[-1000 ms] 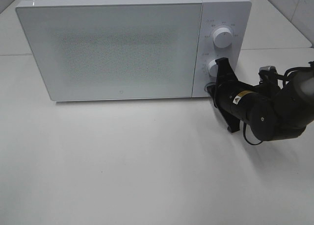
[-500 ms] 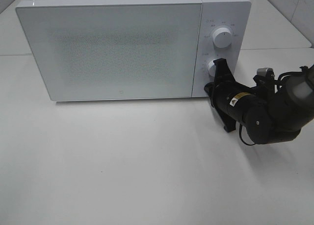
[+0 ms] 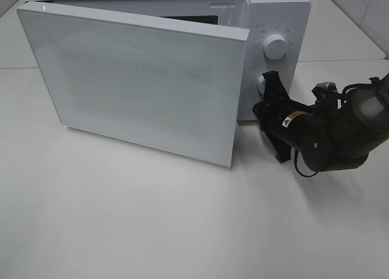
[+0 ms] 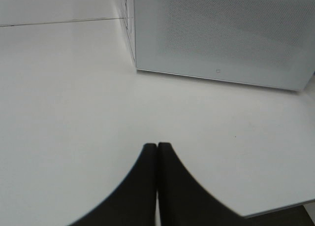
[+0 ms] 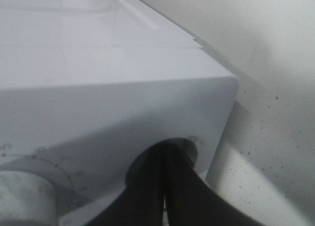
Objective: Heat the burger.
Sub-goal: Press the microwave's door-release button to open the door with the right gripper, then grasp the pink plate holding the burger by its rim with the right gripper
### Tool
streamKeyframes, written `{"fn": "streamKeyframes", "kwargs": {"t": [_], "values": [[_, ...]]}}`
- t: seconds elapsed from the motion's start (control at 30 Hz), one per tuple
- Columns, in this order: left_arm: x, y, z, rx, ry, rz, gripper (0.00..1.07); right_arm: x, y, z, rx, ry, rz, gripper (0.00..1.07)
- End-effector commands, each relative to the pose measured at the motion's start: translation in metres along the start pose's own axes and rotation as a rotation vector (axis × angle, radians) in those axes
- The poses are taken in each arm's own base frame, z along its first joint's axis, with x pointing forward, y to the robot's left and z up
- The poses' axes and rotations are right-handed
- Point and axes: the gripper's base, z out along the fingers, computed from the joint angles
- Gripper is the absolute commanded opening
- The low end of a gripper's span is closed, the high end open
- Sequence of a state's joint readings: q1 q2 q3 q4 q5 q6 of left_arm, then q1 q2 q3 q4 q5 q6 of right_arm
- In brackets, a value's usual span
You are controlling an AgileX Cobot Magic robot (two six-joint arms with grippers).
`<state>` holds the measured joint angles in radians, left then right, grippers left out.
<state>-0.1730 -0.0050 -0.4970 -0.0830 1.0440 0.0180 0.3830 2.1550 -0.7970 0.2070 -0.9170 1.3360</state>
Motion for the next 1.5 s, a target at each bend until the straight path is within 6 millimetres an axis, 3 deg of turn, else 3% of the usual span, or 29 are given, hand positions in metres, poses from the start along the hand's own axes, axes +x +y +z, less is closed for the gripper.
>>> {"fn": "streamKeyframes", "kwargs": {"t": [0.03, 0.33, 0.67, 0.8, 0.93, 1.03, 1.1, 1.13, 1.27, 1.5], "values": [[0.000, 0.000, -0.001, 0.001, -0.014, 0.000, 0.00, -0.006, 0.029, 0.012, -0.170, -0.040, 0.006, 0.00], [0.000, 0.000, -0.001, 0.001, -0.014, 0.000, 0.00, -0.006, 0.024, 0.001, -0.077, -0.017, 0.020, 0.00], [0.000, 0.000, -0.001, 0.001, -0.014, 0.000, 0.00, -0.008, 0.007, -0.041, 0.017, 0.024, -0.016, 0.00], [0.000, 0.000, -0.001, 0.001, -0.014, 0.000, 0.00, -0.007, 0.004, -0.048, 0.008, 0.046, -0.053, 0.00], [0.000, 0.000, -0.001, 0.001, -0.014, 0.000, 0.00, 0.001, 0.011, -0.055, -0.137, 0.125, -0.254, 0.00], [0.000, 0.000, -0.001, 0.001, -0.014, 0.000, 0.00, 0.004, 0.012, -0.055, -0.162, 0.146, -0.308, 0.00], [0.000, 0.000, -0.001, 0.001, -0.014, 0.000, 0.00, 0.013, 0.017, -0.058, -0.269, 0.212, -0.556, 0.00], [0.000, 0.000, -0.001, 0.001, -0.014, 0.000, 0.00, 0.013, 0.017, -0.058, -0.269, 0.212, -0.556, 0.00], [0.000, 0.000, -0.001, 0.001, -0.014, 0.000, 0.00, 0.024, 0.018, -0.062, -0.370, 0.281, -0.868, 0.00], [0.000, 0.000, -0.001, 0.001, -0.014, 0.000, 0.00, 0.032, 0.015, -0.065, -0.428, 0.352, -1.058, 0.01]]}}
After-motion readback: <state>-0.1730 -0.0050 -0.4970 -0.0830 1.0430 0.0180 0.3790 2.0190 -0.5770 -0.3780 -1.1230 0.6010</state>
